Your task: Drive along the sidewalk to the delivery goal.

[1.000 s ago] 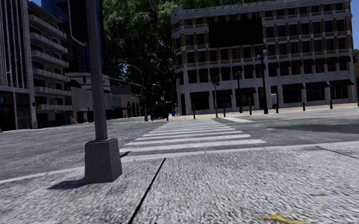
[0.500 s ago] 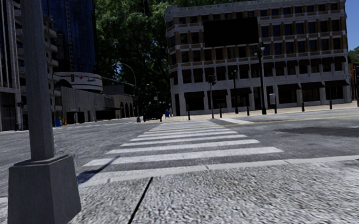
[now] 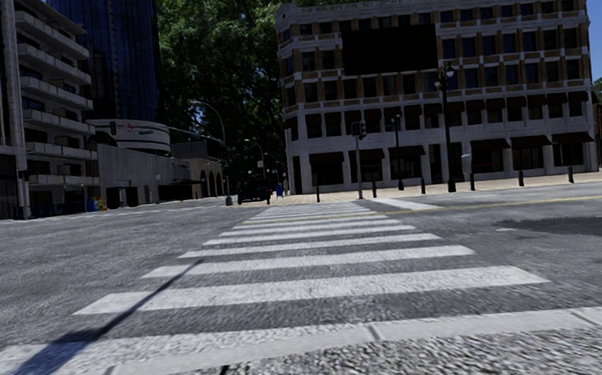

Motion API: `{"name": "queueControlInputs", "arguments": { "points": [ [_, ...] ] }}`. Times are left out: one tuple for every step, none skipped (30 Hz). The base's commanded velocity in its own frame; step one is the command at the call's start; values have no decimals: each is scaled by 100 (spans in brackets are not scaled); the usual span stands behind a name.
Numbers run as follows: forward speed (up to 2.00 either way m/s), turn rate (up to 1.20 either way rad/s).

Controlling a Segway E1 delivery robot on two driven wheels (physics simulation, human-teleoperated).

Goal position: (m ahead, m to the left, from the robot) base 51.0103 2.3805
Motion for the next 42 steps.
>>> {"name": "queueControlInputs", "arguments": {
  "points": [
    [200,0],
    [200,0],
    [200,0],
    [200,0],
    [200,0],
    [200,0],
    [200,0],
    [200,0],
    [200,0],
    [200,0],
    [200,0],
    [200,0],
    [200,0],
    [200,0],
    [200,0],
    [200,0],
    [200,0],
    [200,0],
    [200,0],
    [200,0],
    [200,0],
    [200,0],
    [200,0],
    [200,0],
    [200,0],
    [200,0],
    [200,0],
    [200,0],
    [200,0],
    [200,0],
    [200,0],
    [200,0],
    [200,0],
    [200,0],
    [200,0],
    [200,0],
    [200,0],
    [200,0],
    [200,0],
    [200,0],
    [200,0],
    [200,0]
  ]
}}
